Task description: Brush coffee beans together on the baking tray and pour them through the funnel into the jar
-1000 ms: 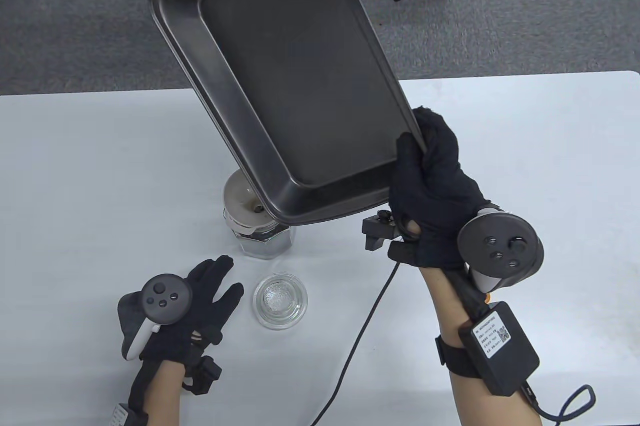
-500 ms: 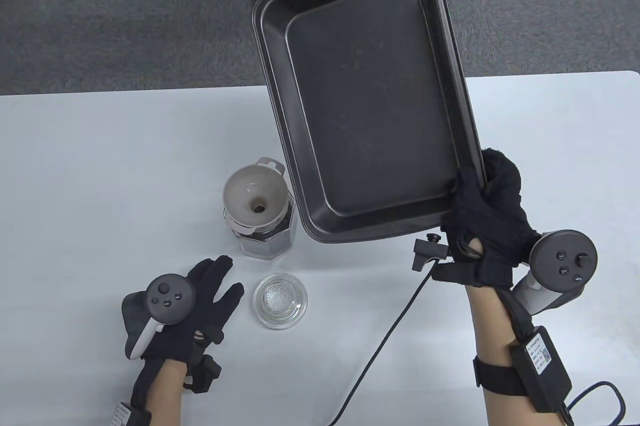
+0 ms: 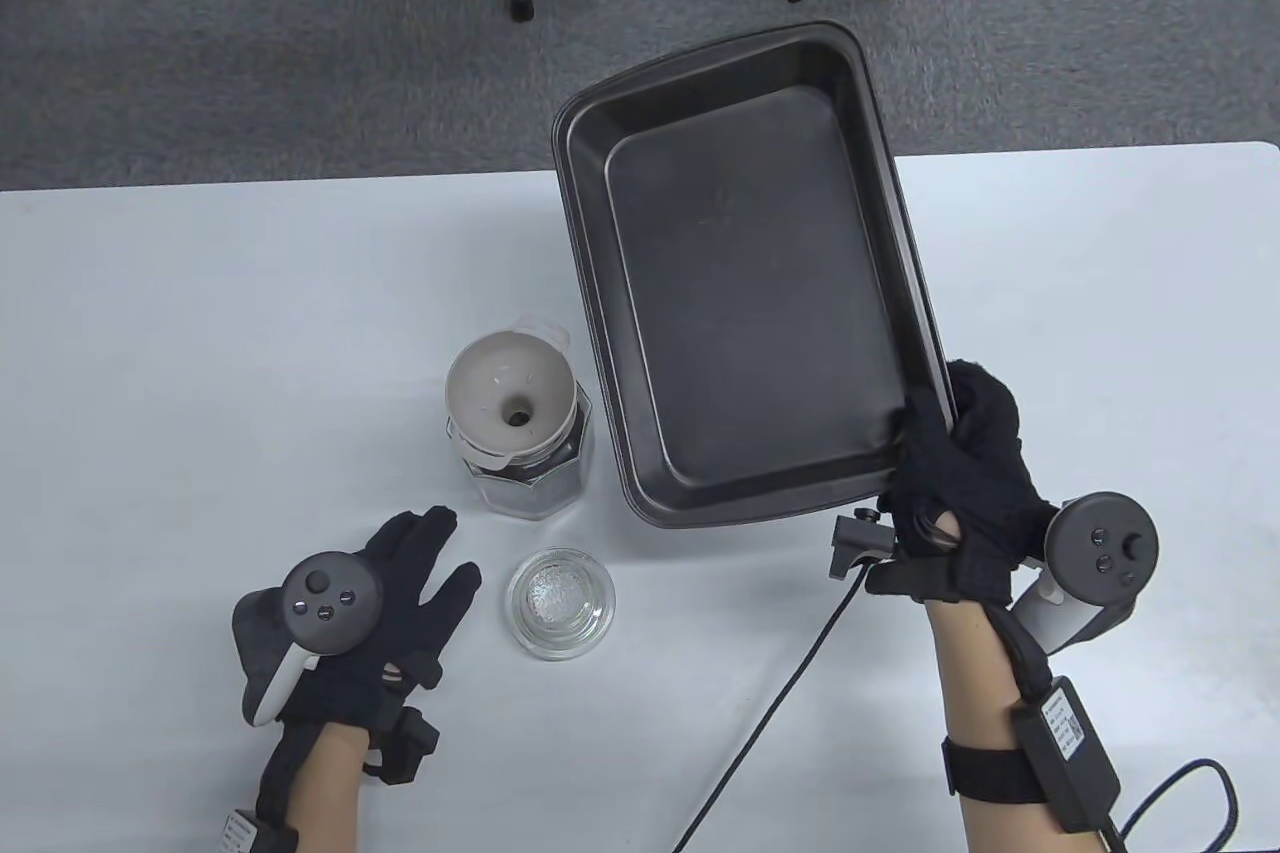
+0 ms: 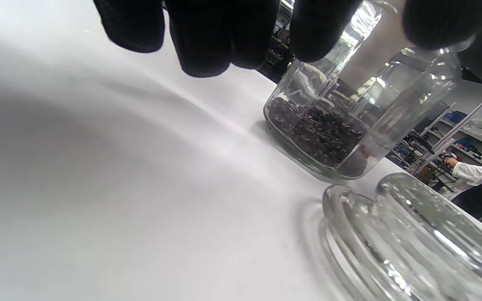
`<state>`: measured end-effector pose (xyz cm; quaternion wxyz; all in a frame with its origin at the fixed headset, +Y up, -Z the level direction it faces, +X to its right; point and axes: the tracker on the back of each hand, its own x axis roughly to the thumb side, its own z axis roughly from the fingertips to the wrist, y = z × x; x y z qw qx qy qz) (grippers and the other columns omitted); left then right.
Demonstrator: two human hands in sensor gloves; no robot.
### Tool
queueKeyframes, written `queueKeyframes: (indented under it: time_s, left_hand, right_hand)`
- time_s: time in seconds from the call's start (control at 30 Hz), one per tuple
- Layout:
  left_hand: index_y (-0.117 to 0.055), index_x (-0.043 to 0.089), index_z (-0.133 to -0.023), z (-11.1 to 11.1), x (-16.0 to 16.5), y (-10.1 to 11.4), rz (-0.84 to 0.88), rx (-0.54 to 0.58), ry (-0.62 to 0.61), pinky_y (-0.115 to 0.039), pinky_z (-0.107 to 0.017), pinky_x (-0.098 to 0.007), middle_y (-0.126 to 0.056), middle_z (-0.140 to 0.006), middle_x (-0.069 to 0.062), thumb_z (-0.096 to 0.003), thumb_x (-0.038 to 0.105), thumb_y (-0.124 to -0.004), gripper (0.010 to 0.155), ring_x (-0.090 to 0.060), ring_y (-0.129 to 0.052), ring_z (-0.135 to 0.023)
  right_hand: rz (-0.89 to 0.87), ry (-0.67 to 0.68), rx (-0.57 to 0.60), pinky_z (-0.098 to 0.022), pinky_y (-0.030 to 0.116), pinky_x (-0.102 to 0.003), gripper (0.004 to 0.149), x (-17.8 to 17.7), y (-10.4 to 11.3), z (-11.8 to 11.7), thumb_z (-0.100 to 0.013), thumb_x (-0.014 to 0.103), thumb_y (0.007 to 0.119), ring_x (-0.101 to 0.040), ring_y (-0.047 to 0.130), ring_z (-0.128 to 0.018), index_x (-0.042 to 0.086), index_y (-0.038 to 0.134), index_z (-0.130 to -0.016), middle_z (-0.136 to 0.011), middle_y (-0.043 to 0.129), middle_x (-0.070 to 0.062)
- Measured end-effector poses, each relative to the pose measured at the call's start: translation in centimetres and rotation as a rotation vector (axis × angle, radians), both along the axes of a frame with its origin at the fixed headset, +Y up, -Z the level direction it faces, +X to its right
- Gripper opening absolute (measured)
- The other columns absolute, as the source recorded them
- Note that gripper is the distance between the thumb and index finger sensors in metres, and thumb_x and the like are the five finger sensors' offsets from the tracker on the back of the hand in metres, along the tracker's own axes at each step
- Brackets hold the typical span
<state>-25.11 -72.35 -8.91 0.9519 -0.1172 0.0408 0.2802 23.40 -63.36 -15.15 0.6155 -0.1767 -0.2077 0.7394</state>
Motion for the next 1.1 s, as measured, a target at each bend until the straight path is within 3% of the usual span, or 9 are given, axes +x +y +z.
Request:
queueKeyframes:
  time_s: [0.67, 1.1]
  left_hand:
    - [-0.055, 0.043, -0.111, 0.1, -0.3, 0.2, -0.017, 0.003, 0.02, -0.059, -0.077, -0.057, -0.059, -0.121, -0.003, -0.0487, 0.075, -0.067, 0.071, -0.035, -0.069, -0.106]
    - [-0.055, 0.043, -0.111, 0.5, -0.2, 0.5, -0.057, 0.03, 0.025, -0.059, -0.077, -0.057, -0.059, -0.121, -0.003, -0.0486, 0.076, -0.067, 0.071, -0.035, -0.069, -0.106]
  right_hand:
    - [-0.131, -0.016, -0.156, -0.005, 0.096, -0.022, 0.04, 2.1, -8.0, 1.9, -0.051, 0.026, 0.098, -0.024, 0.106, -0.015, 0.007, 0.08, -0.081, -0.067, 0.098, -0.022]
    - [-0.192, -0.011, -0.295, -0.005, 0.095, -0.022, 0.041, 2.4, -11.0, 2.5, -0.052, 0.025, 0.098, -0.023, 0.106, -0.017, 0.003, 0.08, -0.081, -0.066, 0.098, -0.024]
